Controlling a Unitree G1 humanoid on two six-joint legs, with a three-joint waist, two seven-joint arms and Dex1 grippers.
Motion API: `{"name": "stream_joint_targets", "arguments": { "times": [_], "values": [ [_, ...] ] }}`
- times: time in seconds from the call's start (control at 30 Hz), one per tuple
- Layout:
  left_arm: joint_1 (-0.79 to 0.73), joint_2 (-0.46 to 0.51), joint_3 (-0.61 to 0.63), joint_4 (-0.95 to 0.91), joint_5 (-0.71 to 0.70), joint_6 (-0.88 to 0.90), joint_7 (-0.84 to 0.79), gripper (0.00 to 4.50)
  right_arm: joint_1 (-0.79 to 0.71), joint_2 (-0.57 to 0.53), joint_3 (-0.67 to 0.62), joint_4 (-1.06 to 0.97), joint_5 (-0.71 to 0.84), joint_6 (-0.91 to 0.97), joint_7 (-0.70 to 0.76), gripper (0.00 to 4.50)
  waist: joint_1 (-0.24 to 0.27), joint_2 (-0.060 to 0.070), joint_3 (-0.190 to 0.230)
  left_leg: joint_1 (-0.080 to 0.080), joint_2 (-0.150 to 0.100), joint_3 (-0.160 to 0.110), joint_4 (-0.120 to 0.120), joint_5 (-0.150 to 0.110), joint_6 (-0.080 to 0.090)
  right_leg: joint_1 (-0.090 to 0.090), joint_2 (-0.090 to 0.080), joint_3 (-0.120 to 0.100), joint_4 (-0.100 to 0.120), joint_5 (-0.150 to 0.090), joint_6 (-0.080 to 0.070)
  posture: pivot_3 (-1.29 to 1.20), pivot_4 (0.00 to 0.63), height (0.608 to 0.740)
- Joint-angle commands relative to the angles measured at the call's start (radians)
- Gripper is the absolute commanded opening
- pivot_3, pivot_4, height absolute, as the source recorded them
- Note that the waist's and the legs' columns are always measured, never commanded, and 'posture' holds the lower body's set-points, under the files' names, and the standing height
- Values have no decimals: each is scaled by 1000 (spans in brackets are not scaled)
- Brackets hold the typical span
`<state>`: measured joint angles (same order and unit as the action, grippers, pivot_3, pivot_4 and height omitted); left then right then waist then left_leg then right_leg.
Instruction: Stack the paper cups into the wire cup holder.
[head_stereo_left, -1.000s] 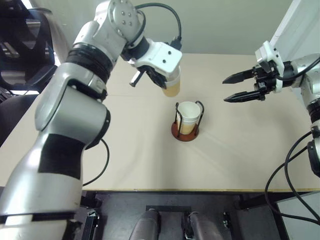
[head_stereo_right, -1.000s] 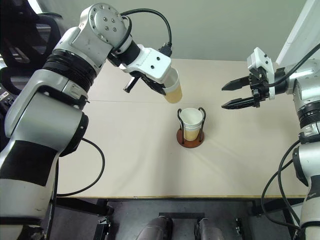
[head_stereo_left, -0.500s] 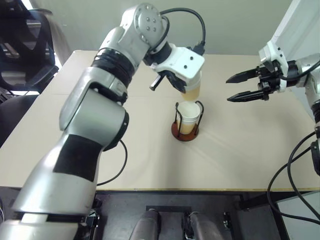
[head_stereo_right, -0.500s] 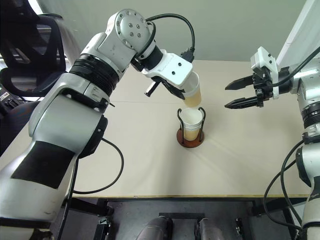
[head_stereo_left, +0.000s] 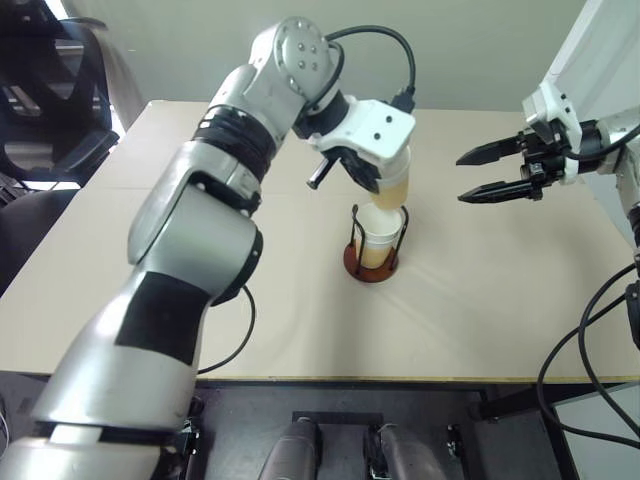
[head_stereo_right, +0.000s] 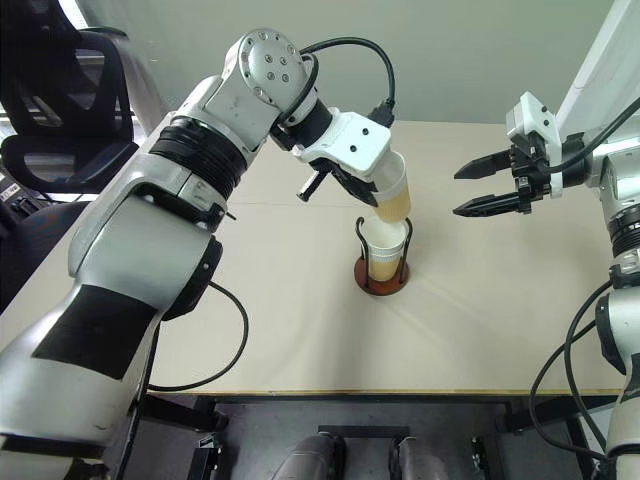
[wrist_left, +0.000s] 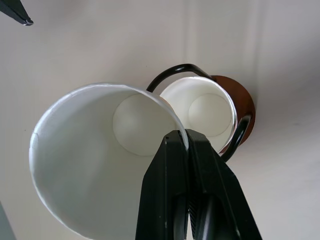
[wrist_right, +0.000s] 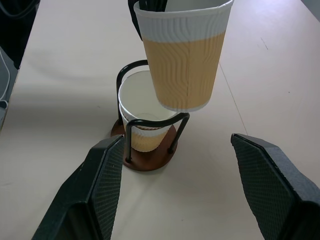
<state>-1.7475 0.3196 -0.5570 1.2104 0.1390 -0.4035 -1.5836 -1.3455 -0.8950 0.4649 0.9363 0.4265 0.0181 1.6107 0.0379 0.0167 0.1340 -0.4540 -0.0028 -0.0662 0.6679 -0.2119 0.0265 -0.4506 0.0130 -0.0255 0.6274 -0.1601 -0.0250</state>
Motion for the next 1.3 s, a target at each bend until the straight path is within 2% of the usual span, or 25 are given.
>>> {"name": "stream_joint_targets", "arguments": {
  "times": [0.03,0.57,0.83,1.13,1.23,1.3],
  "values": [
    [-8,22,-43,-51,-61,25,-31,49,-23,-19,-26,-13,-3,-10,4,3426,0,0,0,0,0,0,0,0,0,0,0,0,0,0,0,0,150,740],
    [4,119,-301,-227,-336,148,-31,49,-28,-20,-36,-8,-17,-10,4,3426,2,0,0,0,0,0,3,0,0,1,0,0,1,1,1,0,150,740],
    [5,148,-368,-250,-370,156,-31,49,-28,-17,-42,-4,-23,-12,4,3426,1,0,0,1,0,0,5,0,0,1,0,0,2,1,1,0,150,740],
    [2,143,-371,-225,-375,180,-31,49,-29,-15,-45,-1,-27,-14,4,3426,1,0,0,1,0,0,6,0,1,2,0,0,2,2,2,0,150,740],
    [-1,145,-370,-231,-393,188,-31,686,-29,-16,-42,-3,-27,-12,4,3426,1,0,0,1,0,0,6,0,1,3,0,0,2,2,2,0,150,740],
    [-4,142,-366,-227,-398,200,-31,1356,-30,-17,-41,-1,-28,-12,4,3426,1,0,0,1,0,0,6,0,1,3,0,0,2,2,2,0,150,740]
  ]
}}
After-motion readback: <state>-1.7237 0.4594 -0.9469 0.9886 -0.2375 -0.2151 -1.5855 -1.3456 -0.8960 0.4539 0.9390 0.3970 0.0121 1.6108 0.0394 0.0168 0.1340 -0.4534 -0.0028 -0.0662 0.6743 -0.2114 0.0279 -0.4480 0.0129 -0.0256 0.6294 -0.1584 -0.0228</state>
